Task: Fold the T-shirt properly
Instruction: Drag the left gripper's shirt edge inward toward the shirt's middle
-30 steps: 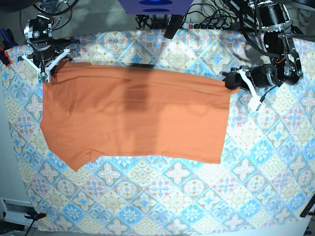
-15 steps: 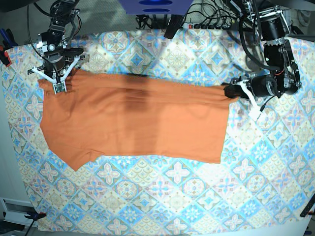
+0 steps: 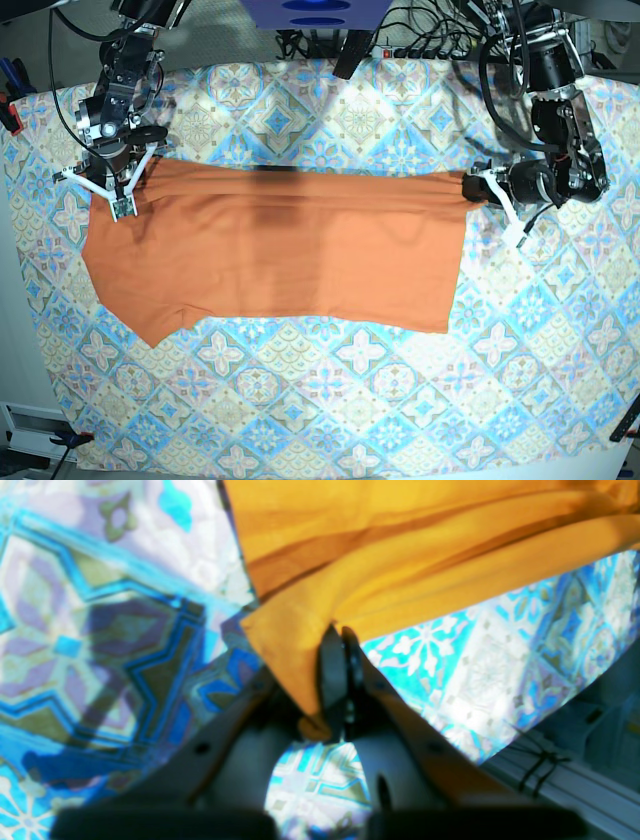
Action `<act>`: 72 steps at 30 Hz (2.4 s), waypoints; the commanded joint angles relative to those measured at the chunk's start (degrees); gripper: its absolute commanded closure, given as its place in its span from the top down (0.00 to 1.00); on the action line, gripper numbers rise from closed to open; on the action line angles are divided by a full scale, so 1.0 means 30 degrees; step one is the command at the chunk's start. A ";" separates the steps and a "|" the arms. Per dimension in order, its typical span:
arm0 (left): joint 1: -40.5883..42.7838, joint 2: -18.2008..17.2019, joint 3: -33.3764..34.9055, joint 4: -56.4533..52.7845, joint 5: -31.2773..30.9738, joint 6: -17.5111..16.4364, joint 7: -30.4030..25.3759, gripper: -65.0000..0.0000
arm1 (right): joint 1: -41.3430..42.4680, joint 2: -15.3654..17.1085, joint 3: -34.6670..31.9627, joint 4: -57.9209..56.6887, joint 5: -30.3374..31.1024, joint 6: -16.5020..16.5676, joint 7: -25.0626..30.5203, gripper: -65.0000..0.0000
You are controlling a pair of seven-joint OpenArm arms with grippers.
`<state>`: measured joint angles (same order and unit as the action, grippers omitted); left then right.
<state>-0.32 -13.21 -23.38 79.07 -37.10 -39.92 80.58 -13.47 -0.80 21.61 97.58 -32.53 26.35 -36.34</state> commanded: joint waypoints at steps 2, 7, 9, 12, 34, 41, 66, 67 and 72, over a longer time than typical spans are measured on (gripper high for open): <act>-0.0290 -0.0299 -0.0076 0.0296 -0.0160 -0.0026 -0.0192 0.00 | 0.0228 0.0163 0.0139 0.0250 -0.1214 -0.0299 0.0024 0.04; -0.0173 -0.0328 -0.0076 0.0296 -0.0160 -0.0026 -0.0192 0.00 | 0.0081 0.0134 0.0256 0.0543 -0.2855 -0.0299 -0.1060 0.04; -0.0114 -0.0358 -0.0076 0.0296 -0.0160 -0.0026 -0.0192 0.00 | -0.0446 0.0134 0.0696 0.0865 -0.2826 -0.0299 -0.1148 0.04; -0.0085 -0.0387 -0.0076 0.0355 -0.0160 -0.0026 -0.0192 0.00 | -0.1091 -0.0306 0.1370 0.1510 -0.2826 -0.0299 -0.1089 0.04; -0.0612 -0.0680 0.1360 0.0296 0.3034 -0.0026 -0.0192 0.00 | 0.1048 -0.0745 0.0520 0.0455 -0.2914 -0.0182 -0.1704 0.04; -0.1374 -0.0328 0.1565 0.0384 0.5906 -0.0026 -0.0192 0.00 | 0.1254 0.0017 -0.0242 -0.0688 -0.2914 -0.0182 -0.1704 0.04; -0.2546 -0.0299 0.1565 0.0384 0.6492 -0.0026 -0.0192 0.29 | 0.2660 0.0544 -0.0242 -0.1508 -0.2914 -0.0182 -0.1734 0.05; -0.2576 -0.0299 0.1565 0.0384 0.6492 -0.0026 -0.0192 0.30 | 0.2660 0.0544 -0.0242 -0.1508 -0.2914 -0.0182 -0.1734 0.05; -0.2576 -0.0299 0.1565 0.0384 0.6492 -0.0026 -0.0192 0.31 | 0.2689 0.0544 -0.0301 -0.1508 -0.2914 -0.0182 -0.1734 0.06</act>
<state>-6.96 -13.32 -18.50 79.29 -17.10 -40.12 80.36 -6.35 0.23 20.71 91.96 -40.73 26.39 -42.24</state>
